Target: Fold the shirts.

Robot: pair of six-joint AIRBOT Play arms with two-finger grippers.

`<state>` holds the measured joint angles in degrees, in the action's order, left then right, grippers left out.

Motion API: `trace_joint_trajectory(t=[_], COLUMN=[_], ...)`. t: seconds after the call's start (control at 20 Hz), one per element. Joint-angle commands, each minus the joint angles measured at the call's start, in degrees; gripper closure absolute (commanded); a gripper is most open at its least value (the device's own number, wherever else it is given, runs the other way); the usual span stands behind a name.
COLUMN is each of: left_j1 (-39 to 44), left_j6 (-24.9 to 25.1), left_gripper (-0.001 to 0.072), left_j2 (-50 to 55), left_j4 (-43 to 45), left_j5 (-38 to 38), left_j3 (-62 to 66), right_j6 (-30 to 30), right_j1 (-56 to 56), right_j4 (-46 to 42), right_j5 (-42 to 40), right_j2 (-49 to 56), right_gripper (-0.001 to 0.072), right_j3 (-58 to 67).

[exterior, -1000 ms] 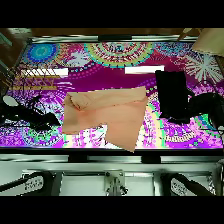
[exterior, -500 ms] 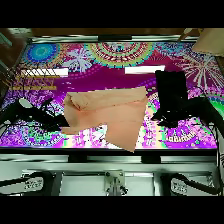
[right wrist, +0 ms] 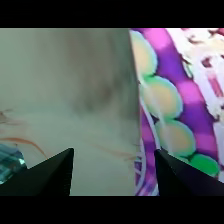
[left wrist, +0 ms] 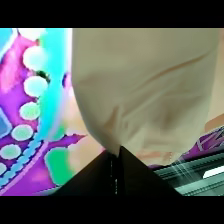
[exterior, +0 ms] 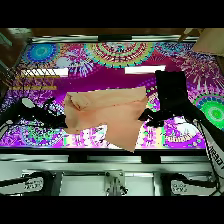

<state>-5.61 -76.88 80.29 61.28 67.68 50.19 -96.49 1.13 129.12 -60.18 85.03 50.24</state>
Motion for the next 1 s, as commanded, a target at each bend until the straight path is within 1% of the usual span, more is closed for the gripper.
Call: trace_joint_trajectory(t=[0.0,0.05,0.15,0.2,0.25,0.35,0.4,0.5,0.55,0.6,0.75,0.8,0.85,0.95], left_j1=[0.04,0.04,0.04,0.04,0.07,0.31,0.44,0.7,0.81,0.96,0.98,0.98,0.98,0.98], left_j6=[-0.04,-0.04,-0.04,-0.04,0.22,0.85,0.87,2.89,3.65,3.67,3.58,3.58,3.58,3.54], left_gripper=[0.0671,0.0671,0.0672,0.0672,0.0673,0.0673,0.0674,0.0673,0.0673,0.0672,0.0672,0.0672,0.0672,0.0672], left_j2=[-1.62,-2.38,-4.09,-5.11,-6.4,-10.45,-13.2,-18.91,-21.46,-24.02,-30.58,-32.74,-34.82,-38.21], left_j4=[-0.09,-0.04,-0.04,-0.04,-0.04,0.0,0.11,0.17,0.15,0.15,-0.09,-0.13,-0.39,-0.46], left_j5=[0.94,1.09,1.36,1.6,2.01,3.08,3.3,3.23,3.23,3.04,-1.57,-4.33,-7.04,-10.05], left_j3=[1.03,1.44,3.15,4.7,6.71,12.94,17.49,28.72,35.12,42.21,59.23,62.88,64.98,65.35], right_j6=[1.38,1.4,0.5,-2.38,-4.55,-8.48,-11.02,-15.41,-16.83,-16.96,-16.94,-16.92,-16.48,-13.79], right_j1=[-3.87,-4.74,-5.73,-5.7,-5.6,-5.6,-5.57,-5.57,-5.6,-5.6,-5.6,-5.6,-5.6,-5.6], right_j4=[0.92,1.88,4.7,7.65,8.85,8.31,7.82,5.68,4.31,2.84,0.57,0.55,0.55,0.11], right_j5=[8.81,10.32,10.54,8.35,5.68,0.94,-0.5,-0.46,0.96,3.67,16.04,18.88,20.02,19.5], right_j2=[1.46,1.46,1.44,1.38,0.81,-2.67,-5.84,-13.81,-18.08,-22.45,-35.69,-39.39,-42.25,-46.64], right_gripper=[0.0088,0.0126,0.045,0.0638,0.0644,0.0645,0.0645,0.0645,0.0645,0.0645,0.0645,0.0645,0.0645,0.0645], right_j3=[-0.13,-0.13,-0.11,0.35,1.57,6.32,9.77,18.14,22.64,27.06,36.68,38.21,39.06,39.21])
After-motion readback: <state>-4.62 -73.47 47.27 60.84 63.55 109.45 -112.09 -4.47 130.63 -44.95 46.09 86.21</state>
